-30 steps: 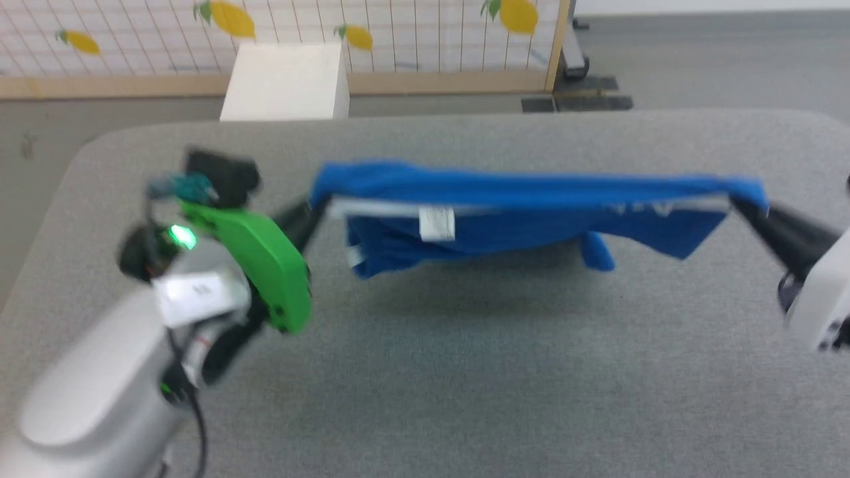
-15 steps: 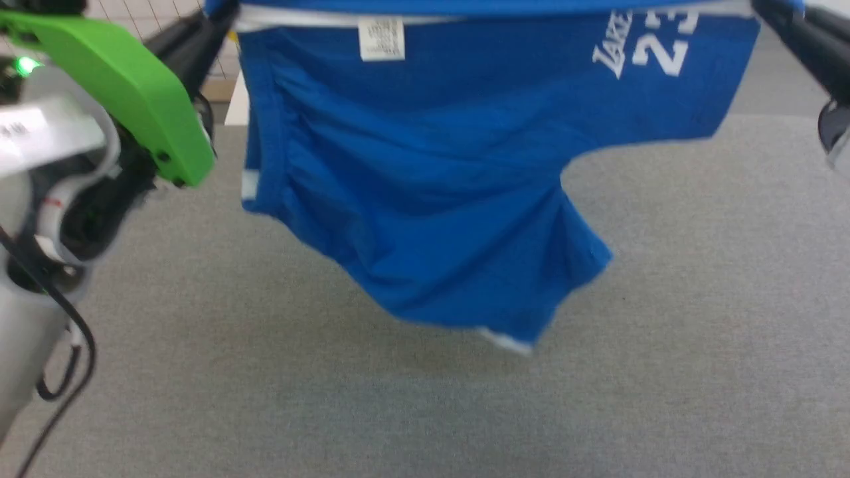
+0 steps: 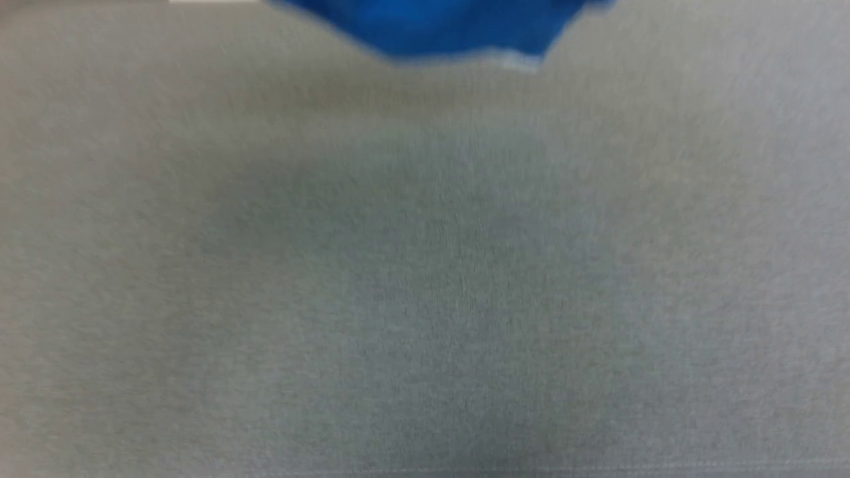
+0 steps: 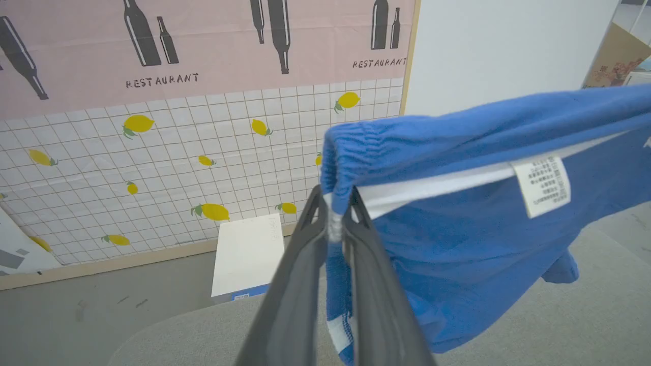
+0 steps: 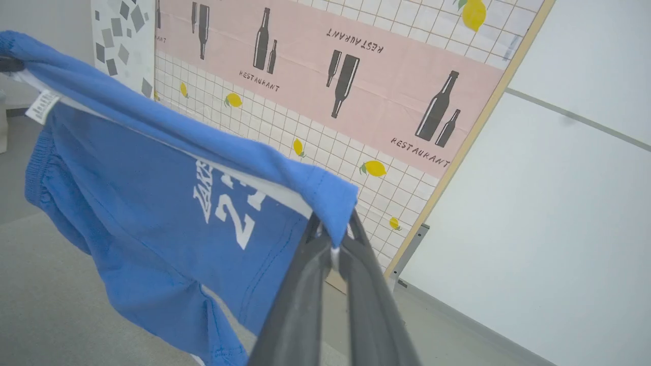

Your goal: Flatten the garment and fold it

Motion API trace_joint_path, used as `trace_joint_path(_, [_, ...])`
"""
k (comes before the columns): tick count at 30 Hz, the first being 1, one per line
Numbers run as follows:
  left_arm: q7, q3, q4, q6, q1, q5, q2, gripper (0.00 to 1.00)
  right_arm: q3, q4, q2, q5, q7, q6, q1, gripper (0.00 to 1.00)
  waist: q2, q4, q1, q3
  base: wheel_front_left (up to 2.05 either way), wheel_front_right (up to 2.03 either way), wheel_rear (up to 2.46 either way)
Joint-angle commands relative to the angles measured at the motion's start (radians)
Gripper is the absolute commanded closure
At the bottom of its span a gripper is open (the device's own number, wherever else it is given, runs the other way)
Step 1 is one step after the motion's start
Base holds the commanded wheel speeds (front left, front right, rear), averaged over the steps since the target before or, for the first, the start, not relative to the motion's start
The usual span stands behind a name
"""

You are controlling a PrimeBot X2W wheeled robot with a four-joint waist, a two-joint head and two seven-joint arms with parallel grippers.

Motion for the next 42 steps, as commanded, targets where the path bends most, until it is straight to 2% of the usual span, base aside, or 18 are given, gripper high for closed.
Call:
trace_joint_path(1, [-0.012, 0.007, 0.058, 0.007, -0.053, 0.036, 0.0, 1.0, -0.001, 0.058, -0.01, -0.02, -0.03, -0.006, -0.058, 1.0, 0.0, -0.023, 0.0, 0.213, 0.0, 0.0, 0.0])
trace_joint_path(6, [-0.091, -0.006, 0.285, -0.004, -0.28, 0.125, -0.072, 1.0, 0.051, 0.281, 0.044, -0.084, -0.16, -0.006, -0.282, 1.0, 0.0, -0.029, 0.0, 0.323, 0.0, 0.0, 0.0])
trace_joint_path(11, [-0.201, -0.005, 0.461, -0.018, -0.451, 0.18, -0.132, 1.0, 0.077, 0.463, 0.098, -0.131, -0.291, -0.006, -0.437, 1.0, 0.0, -0.035, 0.0, 0.389, 0.0, 0.0, 0.0])
trace_joint_path(16, [-0.295, -0.008, 0.576, -0.044, -0.53, 0.199, -0.181, 1.0, 0.105, 0.592, 0.138, -0.15, -0.381, -0.006, -0.516, 1.0, 0.0, -0.031, 0.0, 0.423, 0.0, 0.0, 0.0])
trace_joint_path(20, [-0.353, -0.019, 0.644, -0.068, -0.521, 0.196, -0.22, 1.0, 0.143, 0.662, 0.164, -0.14, -0.422, -0.006, -0.517, 1.0, 0.0, -0.022, 0.0, 0.431, 0.0, 0.0, 0.0])
trace_joint_path(24, [-0.39, -0.025, 0.695, -0.093, -0.44, 0.166, -0.262, 1.0, 0.189, 0.71, 0.181, -0.098, -0.429, -0.006, -0.452, 1.0, 0.0, -0.008, 0.0, 0.412, 0.0, 0.0, 0.0])
trace_joint_path(30, [-0.441, -0.065, 0.732, -0.121, -0.186, 0.133, -0.314, 1.0, 0.305, 0.73, 0.161, -0.039, -0.404, -0.006, -0.259, 1.0, 0.0, 0.013, 0.0, 0.329, 0.0, 0.0, 0.0])
trace_joint_path(35, [-0.451, -0.119, 0.726, -0.146, 0.057, 0.117, -0.334, 1.0, 0.433, 0.667, 0.093, 0.027, -0.354, -0.006, -0.057, 1.0, 0.0, 0.026, 0.0, 0.225, 0.0, 0.0, 0.0])
trace_joint_path(42, [-0.431, -0.173, 0.687, -0.161, 0.319, 0.097, -0.314, 1.0, 0.571, 0.561, -0.028, 0.152, -0.233, -0.006, 0.18, 1.0, 0.0, 0.032, 0.0, 0.085, 0.0, 0.0, 0.0])
